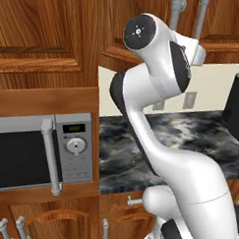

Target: Open the cabinet, pick the kettle from the cabinet, and place it in the sink.

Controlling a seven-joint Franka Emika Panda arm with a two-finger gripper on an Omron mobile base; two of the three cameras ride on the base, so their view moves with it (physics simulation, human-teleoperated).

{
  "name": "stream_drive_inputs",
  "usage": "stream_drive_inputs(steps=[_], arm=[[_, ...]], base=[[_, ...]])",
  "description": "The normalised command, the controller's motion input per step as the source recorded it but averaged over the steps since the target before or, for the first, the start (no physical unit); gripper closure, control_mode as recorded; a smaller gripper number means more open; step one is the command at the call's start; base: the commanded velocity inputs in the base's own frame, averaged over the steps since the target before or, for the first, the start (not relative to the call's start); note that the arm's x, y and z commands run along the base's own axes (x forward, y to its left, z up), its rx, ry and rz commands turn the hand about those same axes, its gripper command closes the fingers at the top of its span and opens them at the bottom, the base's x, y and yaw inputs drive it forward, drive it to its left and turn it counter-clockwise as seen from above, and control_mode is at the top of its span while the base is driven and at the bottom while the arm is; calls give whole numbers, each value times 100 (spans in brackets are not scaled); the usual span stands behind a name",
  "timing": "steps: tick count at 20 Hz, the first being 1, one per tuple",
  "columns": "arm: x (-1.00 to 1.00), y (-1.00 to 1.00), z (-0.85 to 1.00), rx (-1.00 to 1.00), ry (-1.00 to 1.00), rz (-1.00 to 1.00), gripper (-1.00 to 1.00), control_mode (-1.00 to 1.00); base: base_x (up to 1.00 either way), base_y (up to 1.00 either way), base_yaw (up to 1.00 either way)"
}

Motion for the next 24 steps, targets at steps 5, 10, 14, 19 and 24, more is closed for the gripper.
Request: stream_drive_inputs(steps=[5, 10, 14, 19, 24], arm=[[-54, 34, 0, 0, -6, -1, 100, -100], [-46, 33, 0, 0, -12, 0, 100, -100], [-33, 29, -7, 0, -11, 5, 100, -100], [-16, 6, -24, 0, -1, 11, -100, -100], [-26, -17, -18, 5, 0, 13, -100, -100]], base=[[0, 0, 0], [0, 0, 0], [0, 0, 0], [0, 0, 0], [0, 0, 0]])
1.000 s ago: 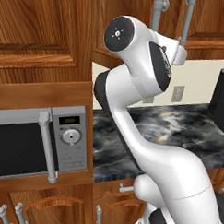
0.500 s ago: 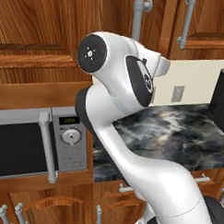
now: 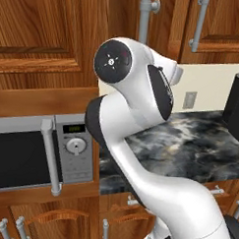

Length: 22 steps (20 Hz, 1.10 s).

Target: Open the cabinet, pick the kettle from the cabinet, and place it in the sink.

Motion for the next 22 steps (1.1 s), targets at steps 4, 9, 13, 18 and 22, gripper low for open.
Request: stream_drive_inputs(steps=[4, 9, 13, 18, 22], arm=[[-46, -19, -5, 19, 0, 11, -100, -100], [-55, -20, -1, 25, -2, 8, -100, -100], [-45, -39, 9, 22, -1, 6, -100, -100], [-60, -38, 14, 14, -1, 3, -100, -100], [-70, -34, 18, 13, 0, 1, -100, -100]], base=[[0, 0, 0], [0, 0, 0], [0, 0, 0], [0, 0, 0], [0, 0, 0]])
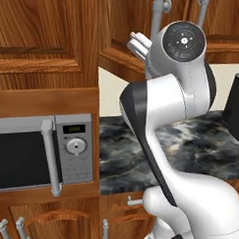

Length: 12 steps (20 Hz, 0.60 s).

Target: Open the cabinet, pick the kettle from the cabinet, and place it in the sink.

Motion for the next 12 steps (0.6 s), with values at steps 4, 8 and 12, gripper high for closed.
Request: stream_drive_inputs(steps=[4, 8, 12], arm=[[-74, -19, 17, 6, 0, 0, -100, -100], [-58, -6, 15, 1, -1, 11, -100, -100], [-36, -1, 18, 0, -5, 43, -100, -100]], base=[[0, 0, 0], [0, 0, 0], [0, 0, 0]])
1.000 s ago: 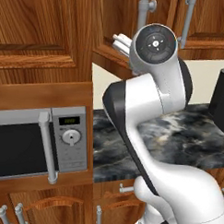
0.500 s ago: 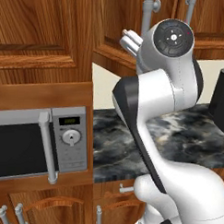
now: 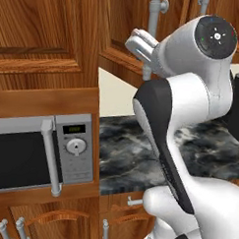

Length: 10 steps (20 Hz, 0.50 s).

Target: Open the cabinet, pick the kettle from the cabinet, and place it in the sink.

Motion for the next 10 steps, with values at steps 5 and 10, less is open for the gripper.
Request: stream_drive_inputs(steps=[5, 10], arm=[[-25, 0, 14, -10, -4, 60, -100, -100], [-31, -2, 12, -17, -1, 49, -100, -100]], base=[[0, 0, 0], [0, 0, 0]])
